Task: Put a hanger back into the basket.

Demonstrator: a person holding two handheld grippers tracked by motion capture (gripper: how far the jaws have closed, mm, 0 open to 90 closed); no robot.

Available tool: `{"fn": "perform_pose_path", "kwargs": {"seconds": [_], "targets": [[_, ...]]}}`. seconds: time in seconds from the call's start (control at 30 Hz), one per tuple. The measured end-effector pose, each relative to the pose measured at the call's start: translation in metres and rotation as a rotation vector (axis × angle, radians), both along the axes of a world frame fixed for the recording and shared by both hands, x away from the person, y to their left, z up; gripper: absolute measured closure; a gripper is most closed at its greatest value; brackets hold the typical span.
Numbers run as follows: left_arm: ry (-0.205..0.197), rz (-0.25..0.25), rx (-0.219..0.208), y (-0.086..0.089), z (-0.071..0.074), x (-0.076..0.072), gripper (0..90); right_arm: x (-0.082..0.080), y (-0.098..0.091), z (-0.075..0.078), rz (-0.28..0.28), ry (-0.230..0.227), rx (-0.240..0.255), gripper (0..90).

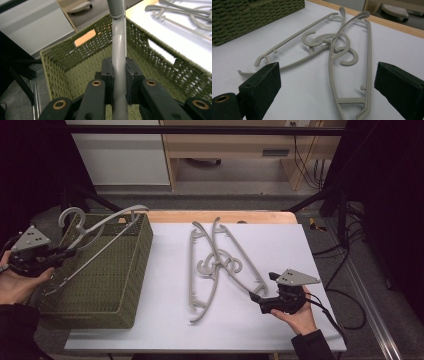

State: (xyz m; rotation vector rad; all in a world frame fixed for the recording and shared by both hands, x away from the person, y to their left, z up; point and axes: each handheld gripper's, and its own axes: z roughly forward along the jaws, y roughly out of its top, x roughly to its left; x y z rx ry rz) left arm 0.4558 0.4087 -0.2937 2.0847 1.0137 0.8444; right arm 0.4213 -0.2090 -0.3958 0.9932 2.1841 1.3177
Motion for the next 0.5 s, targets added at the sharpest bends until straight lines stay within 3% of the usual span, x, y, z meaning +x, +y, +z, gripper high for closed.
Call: {"fn": "perform_pose_path", "kwargs": {"seconds": [0.5], "targets": [[0.029,0.051,0.036,0.014,-0.035,0.007,79.4,0.000,0.001,-0.001,-0.001,0.001,0.000,7.5]]}}
